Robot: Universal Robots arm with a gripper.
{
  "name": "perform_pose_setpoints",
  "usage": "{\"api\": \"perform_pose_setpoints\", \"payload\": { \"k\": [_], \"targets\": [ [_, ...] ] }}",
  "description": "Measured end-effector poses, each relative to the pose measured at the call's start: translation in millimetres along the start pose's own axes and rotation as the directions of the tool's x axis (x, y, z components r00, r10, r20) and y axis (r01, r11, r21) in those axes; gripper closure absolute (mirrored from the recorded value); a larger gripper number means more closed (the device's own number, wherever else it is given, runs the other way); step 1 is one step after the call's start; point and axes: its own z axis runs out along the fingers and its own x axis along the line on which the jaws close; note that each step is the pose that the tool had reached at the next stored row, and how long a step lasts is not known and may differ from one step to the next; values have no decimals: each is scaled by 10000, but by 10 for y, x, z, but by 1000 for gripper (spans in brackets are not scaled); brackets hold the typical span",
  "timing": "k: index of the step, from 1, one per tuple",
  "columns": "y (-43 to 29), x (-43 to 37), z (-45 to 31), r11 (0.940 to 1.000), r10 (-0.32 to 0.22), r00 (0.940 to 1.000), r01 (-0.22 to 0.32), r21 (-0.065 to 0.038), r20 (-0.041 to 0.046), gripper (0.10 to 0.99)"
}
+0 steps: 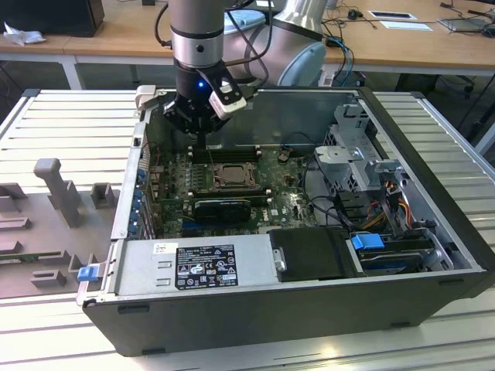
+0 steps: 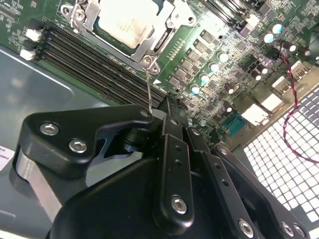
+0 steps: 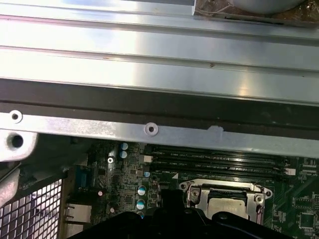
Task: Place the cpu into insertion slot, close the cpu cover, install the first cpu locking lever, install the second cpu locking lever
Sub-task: 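Install the first cpu locking lever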
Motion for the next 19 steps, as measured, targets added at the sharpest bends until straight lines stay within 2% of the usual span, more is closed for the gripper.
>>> {"api": "perform_pose_setpoints", "payload": {
  "k": [4, 12, 13, 14, 16, 17, 19],
  "targets": [
    [-3, -39, 0, 10000, 0, 10000, 0, -1, 1, 980],
    [-29, -350, 13, 10000, 1, 10000, -1, -24, 3, 980],
    [-34, -400, 15, 10000, 1, 10000, -1, -65, 4, 980],
    [-36, -430, 20, 9998, 5, 10000, -4, -201, 17, 980],
    [-39, -461, 34, 9984, 55, 10000, -52, -558, 47, 980],
    [-40, -468, 49, 9980, 76, 10000, -72, -622, 54, 980],
    [-44, -484, 92, 9980, 98, 9999, -94, -626, 54, 980]
  ]
}}
